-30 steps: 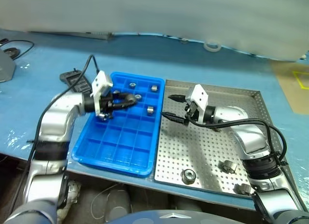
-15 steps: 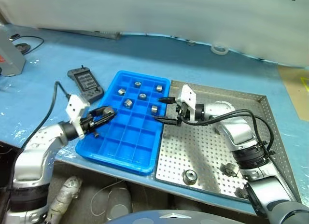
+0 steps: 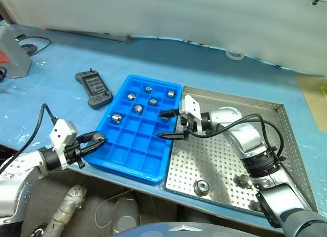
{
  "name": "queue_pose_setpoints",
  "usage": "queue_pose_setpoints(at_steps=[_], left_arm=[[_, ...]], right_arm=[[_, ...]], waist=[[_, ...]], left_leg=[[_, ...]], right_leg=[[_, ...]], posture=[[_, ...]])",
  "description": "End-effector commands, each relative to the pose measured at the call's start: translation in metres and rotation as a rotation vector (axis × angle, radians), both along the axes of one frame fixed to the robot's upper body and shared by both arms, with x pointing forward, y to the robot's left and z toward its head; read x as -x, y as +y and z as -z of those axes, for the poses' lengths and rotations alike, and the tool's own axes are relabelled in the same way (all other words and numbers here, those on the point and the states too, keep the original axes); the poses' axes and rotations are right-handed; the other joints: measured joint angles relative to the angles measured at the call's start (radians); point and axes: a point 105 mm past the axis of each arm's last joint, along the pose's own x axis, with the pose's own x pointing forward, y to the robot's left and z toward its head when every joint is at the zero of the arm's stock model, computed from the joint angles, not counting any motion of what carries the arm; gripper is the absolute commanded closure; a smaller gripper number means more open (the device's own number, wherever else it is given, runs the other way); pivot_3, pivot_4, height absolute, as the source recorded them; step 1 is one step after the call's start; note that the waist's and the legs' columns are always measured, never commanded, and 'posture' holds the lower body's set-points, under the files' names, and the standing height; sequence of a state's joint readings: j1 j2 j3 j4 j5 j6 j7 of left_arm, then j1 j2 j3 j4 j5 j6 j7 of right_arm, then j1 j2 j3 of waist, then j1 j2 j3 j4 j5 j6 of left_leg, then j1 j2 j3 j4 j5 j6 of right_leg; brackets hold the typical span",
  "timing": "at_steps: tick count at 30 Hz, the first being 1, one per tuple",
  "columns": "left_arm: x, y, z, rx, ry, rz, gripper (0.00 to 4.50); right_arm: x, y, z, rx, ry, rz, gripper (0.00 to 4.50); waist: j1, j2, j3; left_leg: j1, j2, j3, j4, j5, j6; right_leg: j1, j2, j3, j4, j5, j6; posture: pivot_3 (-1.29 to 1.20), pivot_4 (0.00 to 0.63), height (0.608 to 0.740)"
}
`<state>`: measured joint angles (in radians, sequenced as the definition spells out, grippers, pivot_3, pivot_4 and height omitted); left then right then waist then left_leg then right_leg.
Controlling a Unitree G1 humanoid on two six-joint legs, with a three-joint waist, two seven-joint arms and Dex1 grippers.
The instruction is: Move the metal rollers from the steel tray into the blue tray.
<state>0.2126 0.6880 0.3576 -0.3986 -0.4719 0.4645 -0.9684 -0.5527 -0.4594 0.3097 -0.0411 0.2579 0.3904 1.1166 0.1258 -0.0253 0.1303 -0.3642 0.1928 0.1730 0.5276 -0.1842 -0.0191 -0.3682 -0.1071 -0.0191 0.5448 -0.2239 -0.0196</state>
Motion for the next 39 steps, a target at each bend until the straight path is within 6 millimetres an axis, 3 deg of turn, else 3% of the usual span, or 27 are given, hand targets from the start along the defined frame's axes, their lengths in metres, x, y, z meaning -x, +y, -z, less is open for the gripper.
queue_pose_setpoints(at_steps=[1, 7, 8, 11, 17, 21, 24, 28, 31, 35, 39], left_arm=[[0.004, 0.002, 0.002, -0.037, 0.016, -0.007, 3.21], [0.001, 0.003, 0.007, -0.032, 0.042, -0.029, 3.21], [-0.002, 0.004, 0.007, -0.040, 0.036, -0.036, 2.49], [-0.008, 0.004, 0.005, -0.052, 0.030, -0.036, 1.72], [-0.019, -0.004, -0.010, -0.040, -0.009, 0.004, 1.72], [-0.037, -0.012, -0.034, -0.005, -0.066, 0.049, 1.72], [-0.058, -0.021, -0.058, 0.001, -0.118, 0.101, 1.72], [-0.080, -0.035, -0.062, -0.042, -0.136, 0.198, 1.72], [-0.107, -0.068, -0.066, -0.013, -0.166, 0.302, 1.72], [-0.137, -0.121, -0.056, -0.024, -0.180, 0.425, 1.72], [-0.150, -0.186, -0.055, 0.005, -0.190, 0.565, 1.72]], right_arm=[[-0.001, 0.000, -0.004, -0.006, -0.031, -0.009, 0.80], [-0.005, -0.004, 0.002, 0.003, -0.040, 0.015, 0.80], [-0.006, -0.005, 0.002, 0.002, -0.040, 0.019, 0.80], [-0.009, -0.007, 0.005, 0.003, -0.043, 0.031, 0.80], [-0.011, -0.015, 0.007, -0.001, -0.044, 0.069, 0.80], [-0.012, -0.025, 0.011, 0.002, -0.029, 0.110, 0.80], [-0.017, -0.040, 0.005, -0.025, -0.029, 0.192, 0.80], [-0.026, -0.066, 0.003, -0.025, -0.050, 0.324, 0.80], [-0.025, -0.087, 0.000, -0.038, -0.068, 0.431, 0.80], [-0.021, -0.107, -0.005, -0.064, -0.105, 0.587, 0.80], [-0.010, -0.122, -0.013, -0.112, -0.137, 0.722, 0.80]], waist=[[0.001, 0.000, 0.000], [0.002, 0.000, 0.000], [0.002, 0.000, 0.000], [0.002, -0.001, 0.000], [0.001, -0.002, -0.001], [0.004, -0.002, -0.002], [0.004, -0.003, -0.002], [-0.001, -0.005, -0.004], [0.001, -0.005, -0.004], [-0.007, -0.006, -0.005], [-0.037, -0.006, -0.005]], left_leg=[[0.000, 0.000, 0.000, 0.000, 0.000, 0.000], [0.000, 0.000, -0.001, 0.000, 0.001, -0.001], [0.001, 0.000, -0.001, 0.000, 0.001, -0.001], [0.001, 0.000, -0.001, 0.000, 0.002, -0.003], [0.002, 0.000, -0.001, 0.000, 0.003, -0.004], [0.002, 0.000, -0.001, 0.001, 0.003, -0.004], [0.002, -0.001, -0.001, 0.002, 0.004, -0.004], [0.004, -0.003, -0.001, 0.003, 0.005, -0.004], [0.005, -0.004, 0.000, 0.003, 0.004, -0.003], [0.003, -0.004, 0.000, 0.004, 0.005, -0.002], [-0.001, -0.005, 0.000, 0.008, 0.005, 0.004]], right_leg=[[0.000, 0.000, 0.000, 0.000, 0.000, 0.000], [0.000, 0.000, 0.000, 0.002, 0.000, 0.001], [0.000, 0.000, 0.000, 0.002, 0.000, 0.001], [0.000, 0.000, 0.000, 0.004, 0.000, 0.001], [-0.001, 0.001, 0.000, 0.006, 0.000, 0.001], [0.000, 0.000, 0.000, 0.007, 0.000, 0.001], [0.000, 0.000, 0.000, 0.009, 0.000, 0.001], [0.001, 0.000, 0.000, 0.010, 0.000, 0.001], [0.001, -0.001, 0.001, 0.009, 0.000, 0.001], [0.002, -0.001, 0.002, 0.010, 0.000, 0.001], [0.001, -0.001, 0.004, 0.010, 0.002, 0.003]], posture=[[0.24, 0.150, 0.740], [0.24, 0.150, 0.740], [0.23, 0.150, 0.740], [0.22, 0.150, 0.740], [0.20, 0.150, 0.740], [0.17, 0.150, 0.740], [0.16, 0.150, 0.740], [0.13, 0.150, 0.740], [0.02, 0.150, 0.740], [-0.06, 0.150, 0.740], [-0.22, 0.150, 0.740]])
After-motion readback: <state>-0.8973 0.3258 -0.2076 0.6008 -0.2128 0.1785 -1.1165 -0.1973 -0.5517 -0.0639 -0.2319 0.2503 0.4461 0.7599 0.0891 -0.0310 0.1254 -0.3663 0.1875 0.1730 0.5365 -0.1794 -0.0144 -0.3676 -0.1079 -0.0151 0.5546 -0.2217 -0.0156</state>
